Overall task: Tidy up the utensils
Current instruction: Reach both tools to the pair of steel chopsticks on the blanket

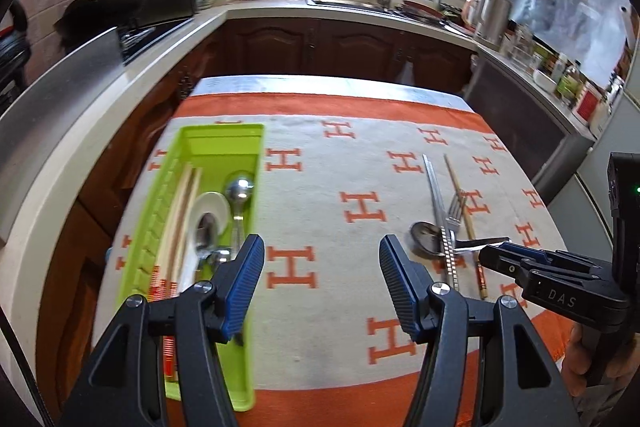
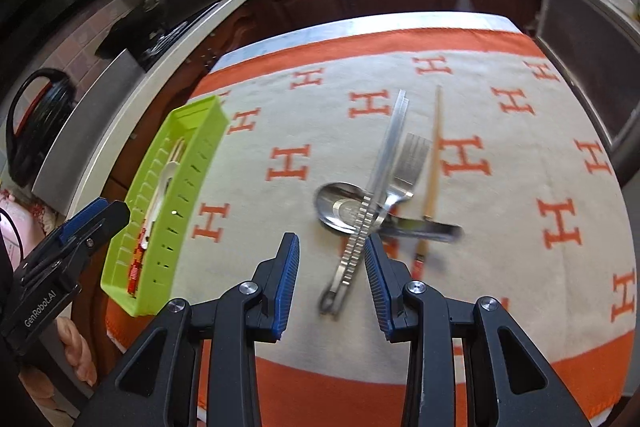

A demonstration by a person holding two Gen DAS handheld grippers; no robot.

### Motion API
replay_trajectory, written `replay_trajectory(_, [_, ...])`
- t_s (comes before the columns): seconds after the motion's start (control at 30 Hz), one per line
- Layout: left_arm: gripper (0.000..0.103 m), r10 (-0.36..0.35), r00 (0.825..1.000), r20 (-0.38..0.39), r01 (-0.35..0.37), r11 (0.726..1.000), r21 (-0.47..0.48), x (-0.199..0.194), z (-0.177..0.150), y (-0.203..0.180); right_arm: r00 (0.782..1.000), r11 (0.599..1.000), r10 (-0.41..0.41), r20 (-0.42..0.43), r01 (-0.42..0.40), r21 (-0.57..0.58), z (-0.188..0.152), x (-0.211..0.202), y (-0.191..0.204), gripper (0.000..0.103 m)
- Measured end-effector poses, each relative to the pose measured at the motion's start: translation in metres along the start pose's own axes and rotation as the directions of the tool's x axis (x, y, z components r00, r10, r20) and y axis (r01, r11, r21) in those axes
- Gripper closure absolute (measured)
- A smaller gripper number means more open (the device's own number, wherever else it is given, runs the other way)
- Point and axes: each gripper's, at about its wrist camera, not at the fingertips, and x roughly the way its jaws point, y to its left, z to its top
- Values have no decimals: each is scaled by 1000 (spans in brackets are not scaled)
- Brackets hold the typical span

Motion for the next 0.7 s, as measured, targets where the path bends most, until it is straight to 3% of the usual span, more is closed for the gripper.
replay_trajectory(0.37, [45,-143,986,-91,150,985,80,56,3,-64,1000,997,-19,13,18,77,-14,0,-57,69])
replay_trajectory(0.53, [60,-193,972,-132,209,971,116,86,13,-89,1000,995,-3,14,2,102,-15,4,-71,69])
replay_trajectory(0.7, [71,-248,946,-210,268,961,68,127,31,-98,1000,994,3,30,-6,113,-14,4,-83,69])
